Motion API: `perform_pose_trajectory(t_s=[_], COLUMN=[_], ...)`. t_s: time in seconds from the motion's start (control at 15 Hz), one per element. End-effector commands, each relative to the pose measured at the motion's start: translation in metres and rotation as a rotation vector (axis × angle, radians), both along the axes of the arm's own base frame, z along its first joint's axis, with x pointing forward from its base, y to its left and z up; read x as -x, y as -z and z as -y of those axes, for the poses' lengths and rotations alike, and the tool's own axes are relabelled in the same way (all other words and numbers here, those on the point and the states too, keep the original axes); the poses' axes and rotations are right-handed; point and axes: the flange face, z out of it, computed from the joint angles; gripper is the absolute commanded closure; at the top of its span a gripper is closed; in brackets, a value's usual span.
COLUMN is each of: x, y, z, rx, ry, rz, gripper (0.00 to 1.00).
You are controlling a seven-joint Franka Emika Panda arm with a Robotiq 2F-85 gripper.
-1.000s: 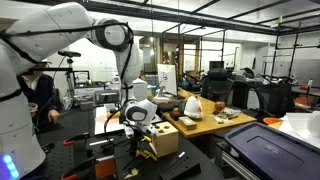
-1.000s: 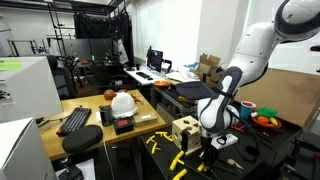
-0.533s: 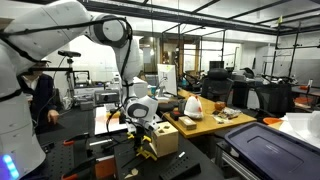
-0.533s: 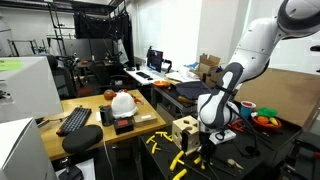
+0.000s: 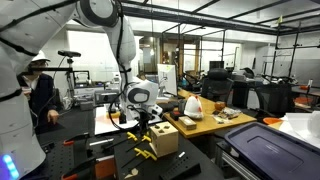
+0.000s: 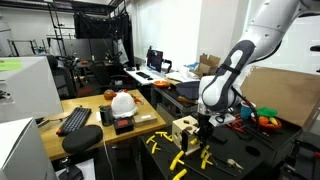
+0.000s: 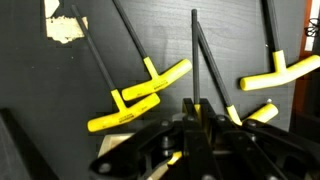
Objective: Put one yellow handle in the wooden box and then on the black stand
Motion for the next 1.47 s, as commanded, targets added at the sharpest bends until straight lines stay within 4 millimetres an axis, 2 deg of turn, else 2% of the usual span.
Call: perform_pose_trajectory(t_s=[0.0,0.27,0.4,0.67,1.07,1.4], x=[0.003,-0.018,-0.032,-0.046,-0.058,-0.061], y=[-0.049,-0.083,-0.092,-0.106,-0.119,-0.115], z=[0.001,-0.002,-0.001,0.005,0.021,0.029], rx=[0.004,-0.016,-0.028,-0.016,0.017,0.05], ry=[0.012,0.056,0.108,0.178,0.299,0.34], rz=[0.063,0.149,0.218,0.328,0.446,0.524], gripper=[0.98,0.98,0.98,0.98,0.98,0.98])
